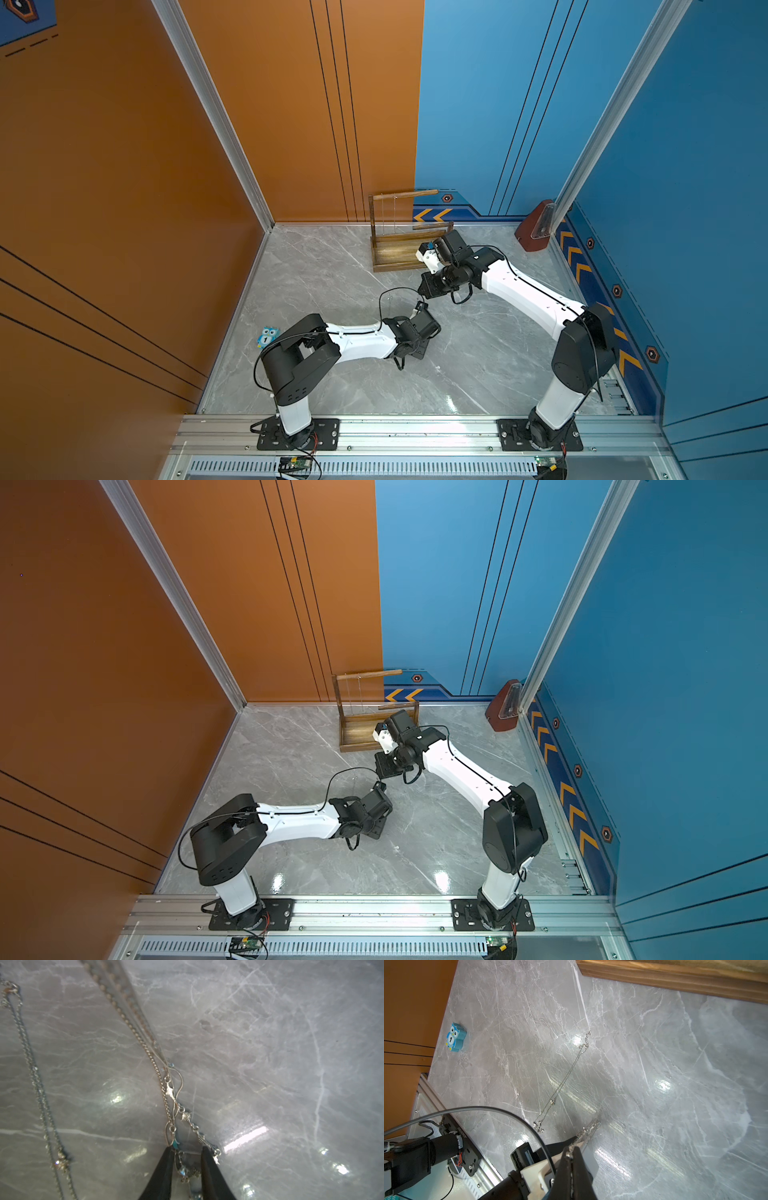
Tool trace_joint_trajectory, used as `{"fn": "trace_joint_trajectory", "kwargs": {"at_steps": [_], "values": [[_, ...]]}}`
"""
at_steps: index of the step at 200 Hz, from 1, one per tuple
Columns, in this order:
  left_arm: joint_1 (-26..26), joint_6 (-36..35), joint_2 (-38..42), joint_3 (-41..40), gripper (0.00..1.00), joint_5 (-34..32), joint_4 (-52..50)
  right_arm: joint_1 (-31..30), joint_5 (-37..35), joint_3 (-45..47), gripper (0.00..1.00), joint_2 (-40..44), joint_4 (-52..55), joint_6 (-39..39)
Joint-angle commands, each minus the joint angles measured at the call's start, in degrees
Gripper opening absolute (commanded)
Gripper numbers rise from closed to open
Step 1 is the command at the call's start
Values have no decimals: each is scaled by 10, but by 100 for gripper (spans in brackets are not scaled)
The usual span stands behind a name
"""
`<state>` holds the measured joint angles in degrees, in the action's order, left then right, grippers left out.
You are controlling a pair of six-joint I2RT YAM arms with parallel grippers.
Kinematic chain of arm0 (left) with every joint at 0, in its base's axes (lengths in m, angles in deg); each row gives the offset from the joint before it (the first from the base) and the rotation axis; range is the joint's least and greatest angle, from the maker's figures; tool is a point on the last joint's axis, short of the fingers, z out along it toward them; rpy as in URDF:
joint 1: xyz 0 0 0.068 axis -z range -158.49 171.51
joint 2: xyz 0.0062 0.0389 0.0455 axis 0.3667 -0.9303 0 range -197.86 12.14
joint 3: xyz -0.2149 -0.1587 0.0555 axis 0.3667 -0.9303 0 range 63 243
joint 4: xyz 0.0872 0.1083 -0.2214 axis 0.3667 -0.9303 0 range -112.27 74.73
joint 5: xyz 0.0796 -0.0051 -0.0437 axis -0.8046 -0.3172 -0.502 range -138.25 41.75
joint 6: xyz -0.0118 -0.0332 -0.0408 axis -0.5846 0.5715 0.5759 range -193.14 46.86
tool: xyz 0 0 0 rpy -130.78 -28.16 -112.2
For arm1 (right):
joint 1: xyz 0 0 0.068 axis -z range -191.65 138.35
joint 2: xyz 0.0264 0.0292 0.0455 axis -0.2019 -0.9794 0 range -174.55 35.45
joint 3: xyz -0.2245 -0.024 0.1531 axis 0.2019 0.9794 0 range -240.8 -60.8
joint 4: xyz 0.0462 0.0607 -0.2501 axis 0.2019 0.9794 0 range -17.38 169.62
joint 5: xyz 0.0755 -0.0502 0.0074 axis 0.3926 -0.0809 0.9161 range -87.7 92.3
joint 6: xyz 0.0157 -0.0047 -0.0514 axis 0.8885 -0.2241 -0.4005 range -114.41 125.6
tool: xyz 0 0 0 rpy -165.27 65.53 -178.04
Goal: Take the necklace off the jewelry display stand
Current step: Place the necklace at the center of the board.
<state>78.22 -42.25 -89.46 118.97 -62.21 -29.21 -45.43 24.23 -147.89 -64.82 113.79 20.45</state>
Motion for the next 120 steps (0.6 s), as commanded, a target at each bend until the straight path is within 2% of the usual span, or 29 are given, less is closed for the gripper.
{"fn": "trace_joint_trajectory", "kwargs": {"at_steps": [1, 120], "values": [[12, 2, -31, -33, 26, 25, -78, 3, 11, -26, 0, -18, 10, 9], [18, 19, 23, -92, 23, 8, -87, 14, -13, -74, 0, -118, 9, 29]]}}
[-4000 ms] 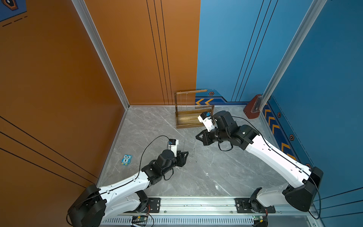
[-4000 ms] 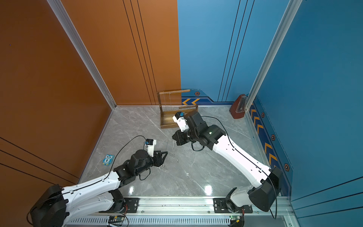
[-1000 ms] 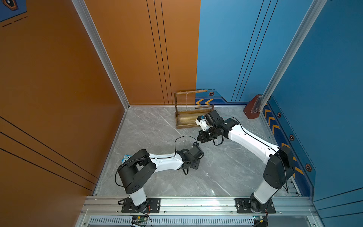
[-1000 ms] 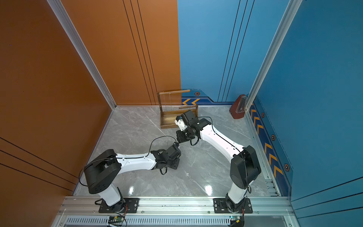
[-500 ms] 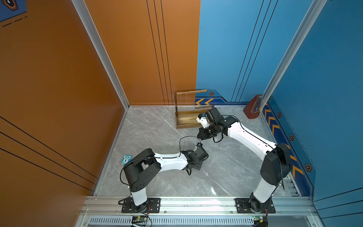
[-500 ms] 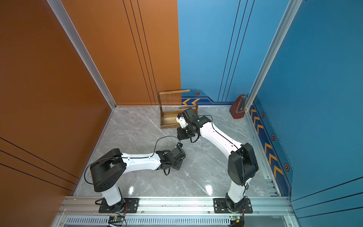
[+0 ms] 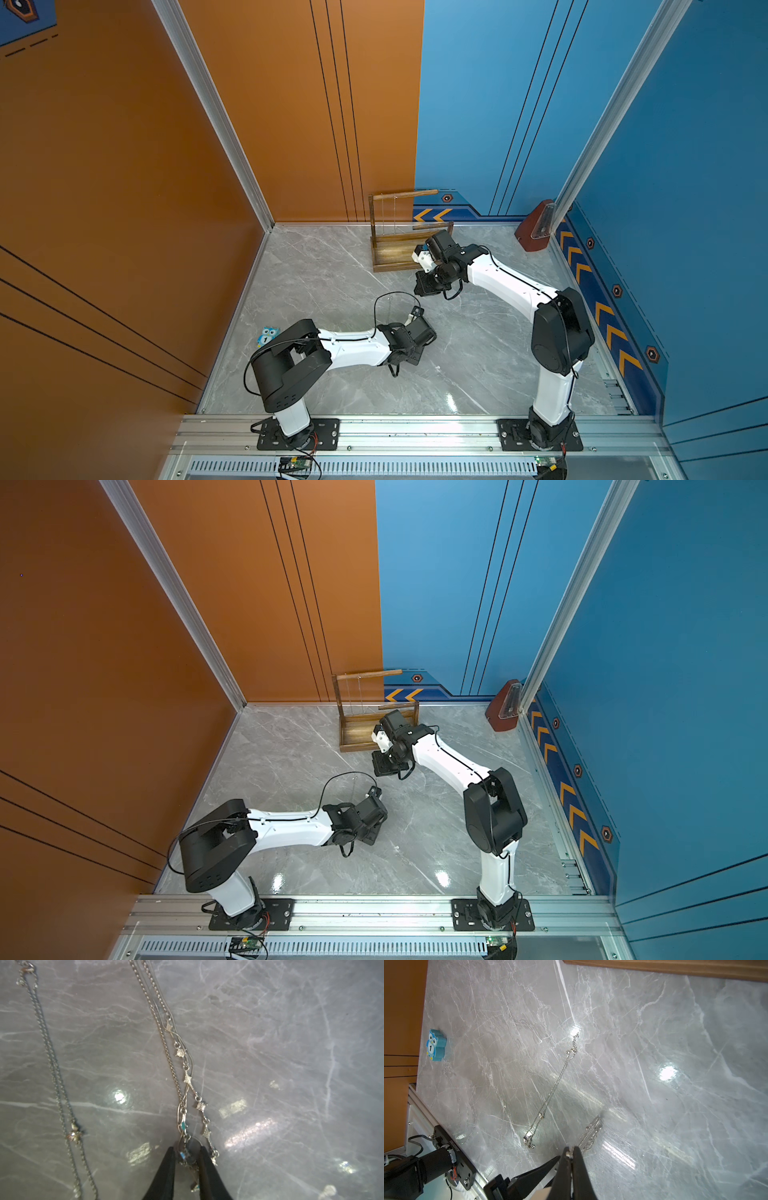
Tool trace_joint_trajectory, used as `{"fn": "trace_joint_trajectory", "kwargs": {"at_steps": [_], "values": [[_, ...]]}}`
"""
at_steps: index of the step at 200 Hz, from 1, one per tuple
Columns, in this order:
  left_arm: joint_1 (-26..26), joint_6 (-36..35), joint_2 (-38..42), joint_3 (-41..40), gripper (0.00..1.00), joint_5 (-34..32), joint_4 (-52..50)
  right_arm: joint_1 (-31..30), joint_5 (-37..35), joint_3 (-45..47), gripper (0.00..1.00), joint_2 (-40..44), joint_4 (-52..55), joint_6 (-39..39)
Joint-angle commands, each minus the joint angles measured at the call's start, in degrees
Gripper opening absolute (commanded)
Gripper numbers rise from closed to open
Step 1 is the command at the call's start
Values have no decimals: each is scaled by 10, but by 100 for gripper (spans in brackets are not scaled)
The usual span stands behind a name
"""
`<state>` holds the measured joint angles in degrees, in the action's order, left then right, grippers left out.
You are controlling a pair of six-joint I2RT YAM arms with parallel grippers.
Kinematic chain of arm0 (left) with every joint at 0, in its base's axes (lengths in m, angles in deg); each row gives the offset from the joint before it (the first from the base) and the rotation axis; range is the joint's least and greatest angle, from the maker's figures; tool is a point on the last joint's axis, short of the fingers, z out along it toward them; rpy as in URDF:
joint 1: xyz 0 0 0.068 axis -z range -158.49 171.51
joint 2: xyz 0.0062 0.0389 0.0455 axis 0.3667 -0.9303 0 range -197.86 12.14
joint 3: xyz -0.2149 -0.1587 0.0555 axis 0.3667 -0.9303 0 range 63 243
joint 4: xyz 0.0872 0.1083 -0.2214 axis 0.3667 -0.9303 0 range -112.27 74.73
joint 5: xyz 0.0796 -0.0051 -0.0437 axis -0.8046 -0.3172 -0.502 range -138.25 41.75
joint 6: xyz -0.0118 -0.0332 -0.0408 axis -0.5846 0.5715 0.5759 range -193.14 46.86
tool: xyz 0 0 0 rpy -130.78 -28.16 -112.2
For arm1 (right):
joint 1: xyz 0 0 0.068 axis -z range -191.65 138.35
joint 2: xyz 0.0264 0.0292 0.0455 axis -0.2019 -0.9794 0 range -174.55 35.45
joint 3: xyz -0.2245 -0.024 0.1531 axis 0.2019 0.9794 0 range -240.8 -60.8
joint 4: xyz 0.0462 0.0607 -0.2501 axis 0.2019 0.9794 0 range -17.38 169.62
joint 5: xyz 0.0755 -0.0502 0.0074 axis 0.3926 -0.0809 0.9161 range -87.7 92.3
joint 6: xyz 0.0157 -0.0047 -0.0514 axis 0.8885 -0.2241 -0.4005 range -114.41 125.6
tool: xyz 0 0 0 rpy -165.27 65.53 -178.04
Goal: Take the necklace off the jewelry display stand
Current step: Place the necklace at the center of the board.
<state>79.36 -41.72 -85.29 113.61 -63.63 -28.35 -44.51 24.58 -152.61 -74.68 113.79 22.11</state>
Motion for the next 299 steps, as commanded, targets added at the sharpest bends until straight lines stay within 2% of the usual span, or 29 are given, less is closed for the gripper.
{"fn": "trace_joint_trajectory", "kwargs": {"at_steps": [1, 75, 224, 299], "values": [[7, 14, -19, -39, 23, 22, -95, 5, -17, -27, 0, -20, 8, 12], [1, 26, 2, -49, 22, 33, -94, 16, -24, -85, 0, -105, 8, 25], [2, 64, 28, -49, 22, 46, -93, 45, -28, -154, 1, -200, 8, 37], [6, 72, 11, -23, 28, 57, -92, 46, -11, -175, 4, -227, 8, 42]]}}
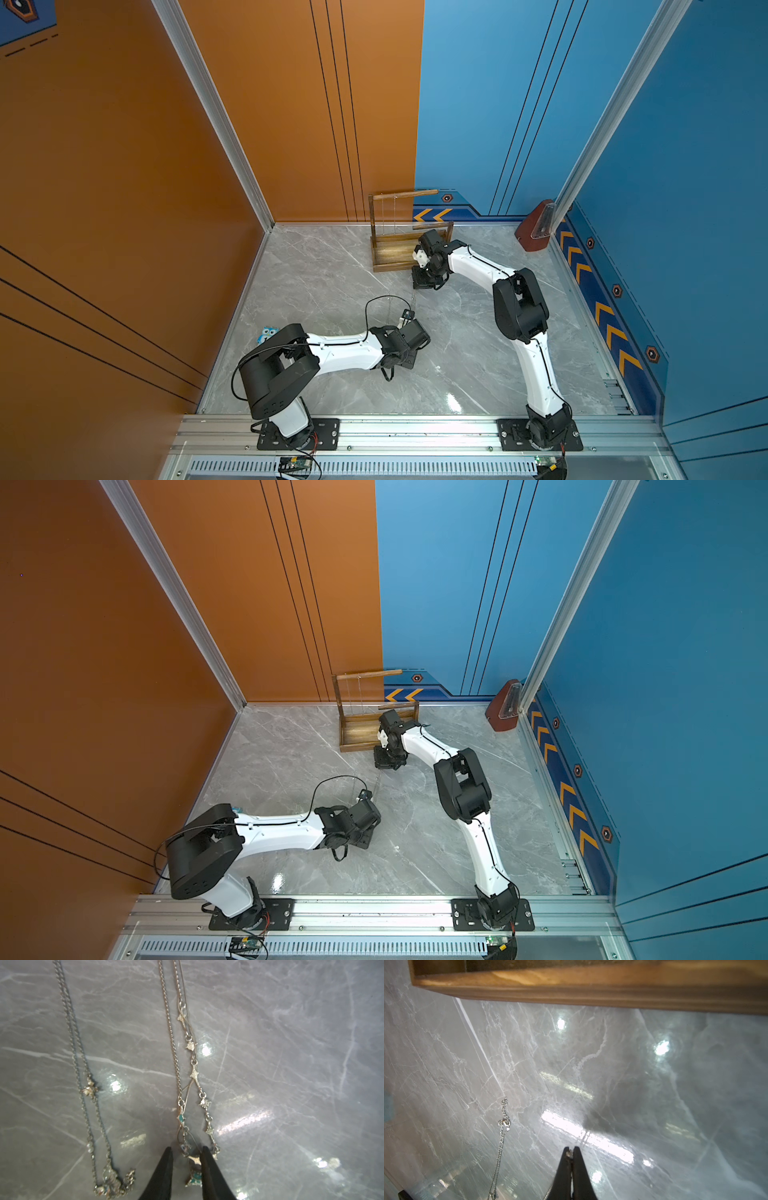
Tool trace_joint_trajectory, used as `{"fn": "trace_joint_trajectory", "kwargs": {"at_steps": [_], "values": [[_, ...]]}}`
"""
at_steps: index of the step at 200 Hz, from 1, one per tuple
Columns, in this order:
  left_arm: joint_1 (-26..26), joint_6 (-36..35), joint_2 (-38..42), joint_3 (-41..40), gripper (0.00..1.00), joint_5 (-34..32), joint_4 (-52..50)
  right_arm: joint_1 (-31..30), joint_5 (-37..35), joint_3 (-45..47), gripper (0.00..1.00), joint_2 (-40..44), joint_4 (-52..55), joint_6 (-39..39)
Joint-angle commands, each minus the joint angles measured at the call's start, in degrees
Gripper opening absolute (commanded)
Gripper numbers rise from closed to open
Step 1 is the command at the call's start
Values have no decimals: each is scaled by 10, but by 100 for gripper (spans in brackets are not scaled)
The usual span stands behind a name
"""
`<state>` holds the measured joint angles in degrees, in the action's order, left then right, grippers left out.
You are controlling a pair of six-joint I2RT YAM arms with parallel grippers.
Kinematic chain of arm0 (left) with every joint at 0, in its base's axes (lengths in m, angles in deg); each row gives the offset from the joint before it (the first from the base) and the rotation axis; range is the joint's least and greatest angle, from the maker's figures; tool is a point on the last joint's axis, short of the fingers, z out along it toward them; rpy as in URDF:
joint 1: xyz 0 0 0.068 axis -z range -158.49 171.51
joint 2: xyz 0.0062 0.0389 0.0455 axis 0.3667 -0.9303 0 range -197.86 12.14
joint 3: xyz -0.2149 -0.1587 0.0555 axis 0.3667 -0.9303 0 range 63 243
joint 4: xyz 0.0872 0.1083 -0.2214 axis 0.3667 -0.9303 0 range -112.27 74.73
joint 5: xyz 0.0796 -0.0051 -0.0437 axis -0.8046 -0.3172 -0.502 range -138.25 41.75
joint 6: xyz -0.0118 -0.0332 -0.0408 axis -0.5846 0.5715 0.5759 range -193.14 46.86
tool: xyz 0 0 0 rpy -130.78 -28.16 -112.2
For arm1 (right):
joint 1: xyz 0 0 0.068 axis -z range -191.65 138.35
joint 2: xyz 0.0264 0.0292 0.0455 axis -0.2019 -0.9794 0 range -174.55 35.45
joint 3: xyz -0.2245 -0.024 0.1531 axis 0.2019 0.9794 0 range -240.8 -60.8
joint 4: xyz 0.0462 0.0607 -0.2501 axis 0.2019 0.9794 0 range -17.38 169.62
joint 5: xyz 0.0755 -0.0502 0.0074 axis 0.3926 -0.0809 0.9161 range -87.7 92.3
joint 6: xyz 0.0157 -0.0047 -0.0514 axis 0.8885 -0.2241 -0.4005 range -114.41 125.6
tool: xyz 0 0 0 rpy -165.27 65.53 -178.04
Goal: Take the necklace off the jewelry display stand
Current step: Place the necklace at the center of the board.
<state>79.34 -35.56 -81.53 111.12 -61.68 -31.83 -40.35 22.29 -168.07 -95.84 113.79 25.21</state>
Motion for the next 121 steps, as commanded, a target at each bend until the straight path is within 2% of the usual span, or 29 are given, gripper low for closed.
{"fn": "trace_joint_trajectory", "kwargs": {"at_steps": [1, 53, 83, 106, 121], "values": [[6, 11, -27, 3, 28, 38, -57, 5, 13, -21, 4, -15, 8, 11], [8, 9, -34, 16, 32, 36, -56, 7, 23, -33, 5, -34, 8, 14], [9, 9, -29, 15, 32, 35, -56, 8, 26, -37, 9, -37, 8, 17], [8, 10, -22, 12, 32, 35, -56, 9, 26, -39, 17, -40, 9, 17], [9, 10, -16, 11, 33, 32, -56, 8, 29, -40, 17, -42, 8, 19]]}}
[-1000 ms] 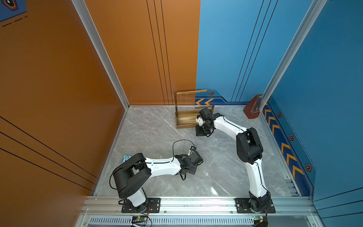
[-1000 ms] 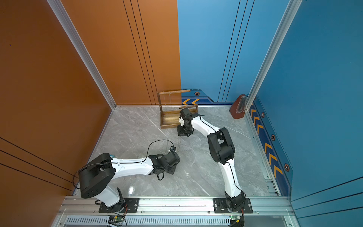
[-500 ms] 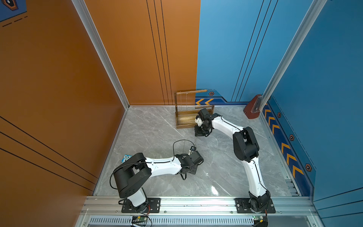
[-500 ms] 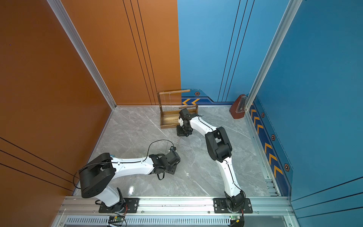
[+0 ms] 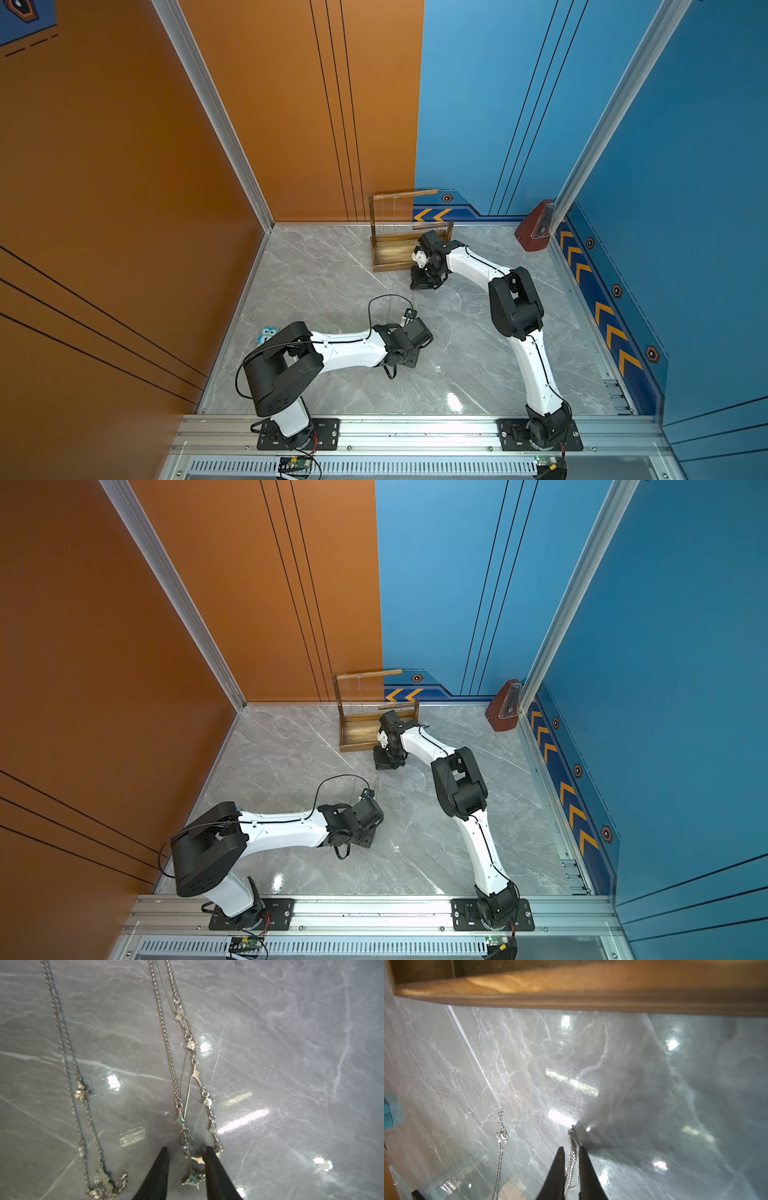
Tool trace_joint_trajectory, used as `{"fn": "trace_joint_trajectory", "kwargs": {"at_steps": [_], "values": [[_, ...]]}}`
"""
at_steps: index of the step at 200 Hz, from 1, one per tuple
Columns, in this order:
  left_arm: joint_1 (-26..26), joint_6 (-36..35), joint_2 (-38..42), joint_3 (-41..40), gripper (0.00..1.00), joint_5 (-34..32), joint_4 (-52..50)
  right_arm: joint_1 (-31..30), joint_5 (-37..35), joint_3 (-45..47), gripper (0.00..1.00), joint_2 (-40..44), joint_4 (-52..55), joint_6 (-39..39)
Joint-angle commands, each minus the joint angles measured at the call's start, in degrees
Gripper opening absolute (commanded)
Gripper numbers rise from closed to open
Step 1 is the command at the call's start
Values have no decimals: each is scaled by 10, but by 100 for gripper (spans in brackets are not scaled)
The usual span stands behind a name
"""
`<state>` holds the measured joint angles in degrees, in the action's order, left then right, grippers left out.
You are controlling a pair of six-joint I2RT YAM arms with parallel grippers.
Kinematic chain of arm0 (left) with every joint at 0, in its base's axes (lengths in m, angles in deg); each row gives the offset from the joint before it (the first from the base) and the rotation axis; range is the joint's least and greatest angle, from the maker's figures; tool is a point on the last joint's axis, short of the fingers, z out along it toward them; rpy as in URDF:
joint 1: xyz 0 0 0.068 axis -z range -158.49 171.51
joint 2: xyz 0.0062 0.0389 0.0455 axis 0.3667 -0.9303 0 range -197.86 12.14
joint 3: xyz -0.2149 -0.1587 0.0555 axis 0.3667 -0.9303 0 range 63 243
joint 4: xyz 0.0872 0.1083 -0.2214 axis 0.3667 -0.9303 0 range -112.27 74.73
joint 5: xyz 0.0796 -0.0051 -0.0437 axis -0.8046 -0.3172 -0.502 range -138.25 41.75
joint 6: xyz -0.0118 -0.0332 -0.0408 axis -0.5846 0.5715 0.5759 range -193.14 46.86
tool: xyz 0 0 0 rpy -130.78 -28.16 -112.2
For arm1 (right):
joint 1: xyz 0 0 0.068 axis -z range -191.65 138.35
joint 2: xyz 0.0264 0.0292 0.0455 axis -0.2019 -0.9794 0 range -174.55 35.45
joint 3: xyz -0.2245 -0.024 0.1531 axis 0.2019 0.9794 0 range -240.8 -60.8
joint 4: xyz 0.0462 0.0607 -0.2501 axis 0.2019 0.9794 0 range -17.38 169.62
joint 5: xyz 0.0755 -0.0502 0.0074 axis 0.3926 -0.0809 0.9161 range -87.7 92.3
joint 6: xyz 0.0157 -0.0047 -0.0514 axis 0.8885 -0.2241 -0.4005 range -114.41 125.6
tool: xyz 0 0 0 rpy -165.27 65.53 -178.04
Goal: Take the necklace off the jewelry display stand
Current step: Place the necklace at the center of the board.
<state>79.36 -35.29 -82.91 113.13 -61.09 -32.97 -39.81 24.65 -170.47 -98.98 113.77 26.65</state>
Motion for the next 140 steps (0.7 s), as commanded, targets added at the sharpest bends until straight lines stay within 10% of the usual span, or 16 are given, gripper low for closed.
{"fn": "trace_joint_trajectory", "kwargs": {"at_steps": [1, 140], "values": [[8, 7, -2, -9, 33, 26, -45, 3, 5, -16, 17, -11, 9, 5], [-3, -4, 24, 11, 55, 19, -46, 8, 30, -29, 18, -2, 9, 24]]}}
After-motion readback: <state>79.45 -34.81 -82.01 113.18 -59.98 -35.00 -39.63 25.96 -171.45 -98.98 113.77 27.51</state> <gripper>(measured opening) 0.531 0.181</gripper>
